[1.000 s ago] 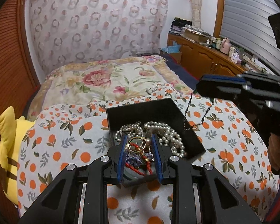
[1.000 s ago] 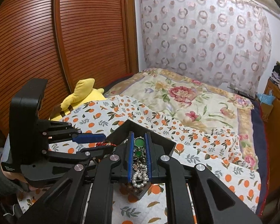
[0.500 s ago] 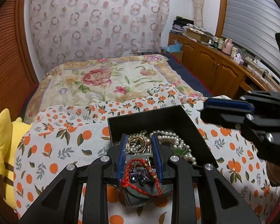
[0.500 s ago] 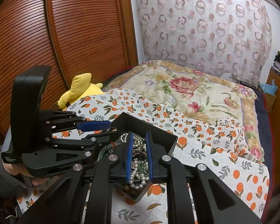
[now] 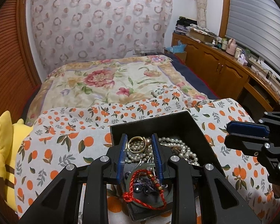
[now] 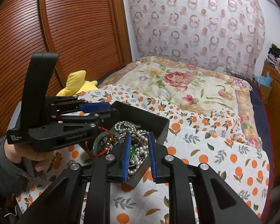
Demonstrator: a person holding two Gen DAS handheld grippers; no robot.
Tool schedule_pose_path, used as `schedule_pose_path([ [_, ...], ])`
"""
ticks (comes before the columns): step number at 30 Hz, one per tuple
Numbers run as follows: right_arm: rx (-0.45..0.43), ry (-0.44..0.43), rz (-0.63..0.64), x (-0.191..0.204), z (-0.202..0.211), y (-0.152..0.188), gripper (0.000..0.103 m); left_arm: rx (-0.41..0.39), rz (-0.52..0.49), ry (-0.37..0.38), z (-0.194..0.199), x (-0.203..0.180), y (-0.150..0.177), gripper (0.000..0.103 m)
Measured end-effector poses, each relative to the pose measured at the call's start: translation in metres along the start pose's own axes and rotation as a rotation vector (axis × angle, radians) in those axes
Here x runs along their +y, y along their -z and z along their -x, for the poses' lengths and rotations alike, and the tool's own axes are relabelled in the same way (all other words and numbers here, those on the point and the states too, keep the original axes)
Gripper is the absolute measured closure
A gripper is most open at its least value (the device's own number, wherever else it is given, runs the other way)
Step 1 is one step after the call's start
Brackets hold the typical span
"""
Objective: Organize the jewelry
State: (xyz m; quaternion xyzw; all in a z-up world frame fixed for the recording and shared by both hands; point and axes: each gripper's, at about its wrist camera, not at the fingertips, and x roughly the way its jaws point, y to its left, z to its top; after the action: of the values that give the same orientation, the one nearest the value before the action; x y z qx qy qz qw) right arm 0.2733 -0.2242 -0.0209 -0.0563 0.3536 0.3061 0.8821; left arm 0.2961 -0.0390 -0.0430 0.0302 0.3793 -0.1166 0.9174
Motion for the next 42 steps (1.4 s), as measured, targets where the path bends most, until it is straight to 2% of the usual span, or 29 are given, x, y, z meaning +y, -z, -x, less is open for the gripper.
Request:
schedule_pose_path([
  [1,-0.001,0.003,-0.003,0.0,0.002,0.001,0.083,-0.001,0.001,-0.002,0.001,0.0,0.001,0.063],
  [2,-0.002,0.007,-0.005,0.0,0.003,0.003,0.083,-0.006,0.002,-0.006,0.002,-0.001,0.001,0.058],
  [5,-0.004,0.019,-0.013,0.0,0.008,0.01,0.083,-0.014,0.006,-0.012,0.008,-0.002,0.005,0.054],
  [9,-0.016,0.034,-0.029,0.001,0.019,0.019,0.083,-0.024,0.004,-0.029,0.019,-0.005,0.009,0.04],
  [11,-0.024,0.042,-0.037,0.002,0.025,0.025,0.082,-0.036,0.004,-0.035,0.029,-0.007,0.014,0.036],
  [13,-0.033,0.051,-0.045,0.004,0.031,0.03,0.078,-0.046,0.004,-0.047,0.039,-0.01,0.02,0.027],
  [19,-0.073,0.086,-0.073,0.014,0.05,0.051,0.054,-0.066,0.007,-0.088,0.066,-0.015,0.04,0.013],
  [24,-0.102,0.105,-0.085,0.026,0.064,0.065,0.032,-0.08,0.019,-0.111,0.091,-0.02,0.062,0.008],
  [27,-0.119,0.137,-0.089,0.033,0.073,0.073,0.017,-0.084,0.031,-0.12,0.103,-0.022,0.074,0.008],
  [30,-0.145,0.167,-0.105,0.04,0.083,0.081,0.008,-0.102,0.043,-0.139,0.118,-0.023,0.088,0.008],
  [34,-0.193,0.204,-0.118,0.047,0.102,0.089,0.003,-0.134,0.06,-0.149,0.14,-0.026,0.103,0.008],
  [42,-0.277,0.266,-0.156,0.064,0.142,0.108,0.003,-0.174,0.06,-0.17,0.173,-0.035,0.126,0.008],
])
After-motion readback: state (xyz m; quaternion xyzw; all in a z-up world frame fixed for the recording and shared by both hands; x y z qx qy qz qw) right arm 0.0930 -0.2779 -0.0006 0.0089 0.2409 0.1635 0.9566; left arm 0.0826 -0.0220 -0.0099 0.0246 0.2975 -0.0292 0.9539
